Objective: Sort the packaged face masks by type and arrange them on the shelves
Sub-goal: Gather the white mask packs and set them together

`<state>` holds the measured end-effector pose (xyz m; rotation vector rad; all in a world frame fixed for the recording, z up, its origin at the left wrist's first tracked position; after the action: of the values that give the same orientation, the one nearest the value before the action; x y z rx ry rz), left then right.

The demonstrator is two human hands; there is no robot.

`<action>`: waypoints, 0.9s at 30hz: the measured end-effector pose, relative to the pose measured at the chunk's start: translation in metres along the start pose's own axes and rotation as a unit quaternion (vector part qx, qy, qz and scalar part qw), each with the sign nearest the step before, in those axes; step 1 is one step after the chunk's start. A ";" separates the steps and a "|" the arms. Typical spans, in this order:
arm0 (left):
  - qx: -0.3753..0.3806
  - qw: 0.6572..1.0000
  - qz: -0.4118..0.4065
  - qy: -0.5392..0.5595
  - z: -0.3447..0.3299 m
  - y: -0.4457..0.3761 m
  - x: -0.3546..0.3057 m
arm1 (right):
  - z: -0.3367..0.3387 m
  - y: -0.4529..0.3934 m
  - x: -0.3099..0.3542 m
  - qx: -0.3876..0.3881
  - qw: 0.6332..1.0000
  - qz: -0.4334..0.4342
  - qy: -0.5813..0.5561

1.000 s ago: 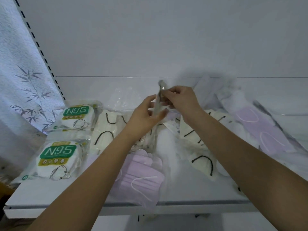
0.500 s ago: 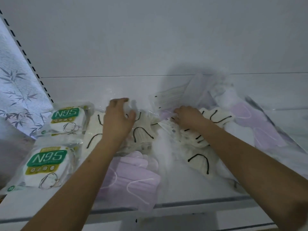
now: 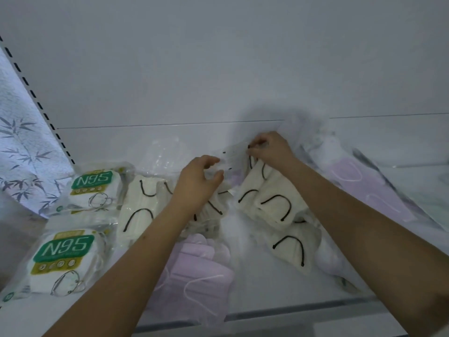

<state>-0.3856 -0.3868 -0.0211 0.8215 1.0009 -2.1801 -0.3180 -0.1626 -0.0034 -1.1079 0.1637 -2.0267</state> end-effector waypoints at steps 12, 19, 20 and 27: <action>-0.095 0.975 0.199 0.033 0.050 -0.030 0.021 | 0.016 0.007 0.036 -0.086 0.946 0.261 0.174; -0.146 0.954 0.158 -0.211 0.052 0.001 0.042 | -0.026 0.013 -0.010 -0.028 0.903 0.258 0.343; -0.145 0.956 0.151 -0.206 0.048 0.001 0.043 | -0.025 0.011 -0.005 -0.025 0.908 0.256 0.330; 0.091 0.921 0.092 -0.367 0.029 0.022 0.054 | 0.015 0.036 0.070 -0.186 0.933 0.307 -0.004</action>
<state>-0.4117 -0.4354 -0.0552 0.1132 0.3307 -2.1565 -0.3061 -0.2321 0.0346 -1.1099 0.8133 -1.4530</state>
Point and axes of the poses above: each hand's wrist, its own y-axis away from the middle knuckle, its own z-axis out of the back of the hand, x = y × z, the point moved 3 cm from there along -y, towards the middle knuckle, and after that the axes turned 10 degrees about -x, right-handed, at the moved point
